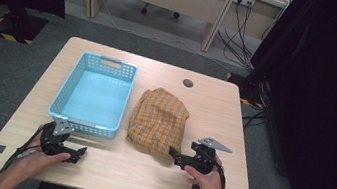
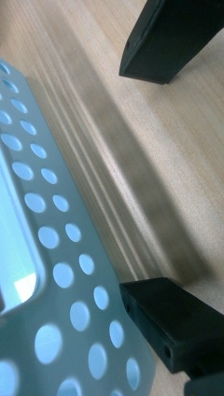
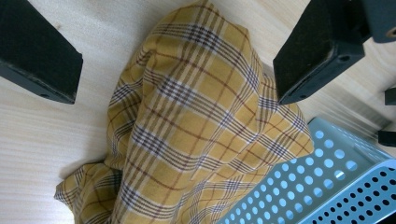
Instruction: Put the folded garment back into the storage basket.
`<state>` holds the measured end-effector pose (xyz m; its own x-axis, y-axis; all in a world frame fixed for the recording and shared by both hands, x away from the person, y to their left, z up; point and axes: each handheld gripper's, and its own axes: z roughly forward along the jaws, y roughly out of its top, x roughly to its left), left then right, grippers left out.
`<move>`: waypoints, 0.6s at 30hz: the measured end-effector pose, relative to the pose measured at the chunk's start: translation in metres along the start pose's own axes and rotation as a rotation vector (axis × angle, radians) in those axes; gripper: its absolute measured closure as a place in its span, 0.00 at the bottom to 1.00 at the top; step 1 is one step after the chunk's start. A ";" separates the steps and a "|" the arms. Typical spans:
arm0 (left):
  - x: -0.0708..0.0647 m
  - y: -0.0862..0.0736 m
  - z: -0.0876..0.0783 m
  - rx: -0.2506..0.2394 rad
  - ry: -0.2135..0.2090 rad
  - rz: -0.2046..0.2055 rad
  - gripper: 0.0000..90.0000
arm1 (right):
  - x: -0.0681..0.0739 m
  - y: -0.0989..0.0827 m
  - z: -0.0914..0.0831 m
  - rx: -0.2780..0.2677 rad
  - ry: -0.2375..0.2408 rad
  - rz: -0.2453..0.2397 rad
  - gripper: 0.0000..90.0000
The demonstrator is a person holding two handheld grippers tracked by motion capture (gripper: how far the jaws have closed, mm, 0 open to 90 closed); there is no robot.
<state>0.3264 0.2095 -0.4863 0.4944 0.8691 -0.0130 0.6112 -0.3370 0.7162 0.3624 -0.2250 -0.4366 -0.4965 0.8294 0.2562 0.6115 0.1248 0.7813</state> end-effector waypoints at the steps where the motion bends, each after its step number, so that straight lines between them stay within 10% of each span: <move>1: 0.000 0.000 0.000 0.000 0.000 0.000 0.00 | 0.000 0.000 0.000 0.000 0.000 0.000 0.02; 18: 0.000 0.000 0.000 0.000 0.000 0.000 0.00 | 0.003 0.014 0.010 -0.009 0.042 0.004 0.03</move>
<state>0.3264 0.2095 -0.4863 0.4941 0.8693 -0.0128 0.6113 -0.3369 0.7161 0.3754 -0.2150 -0.4311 -0.5195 0.8065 0.2824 0.6080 0.1166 0.7854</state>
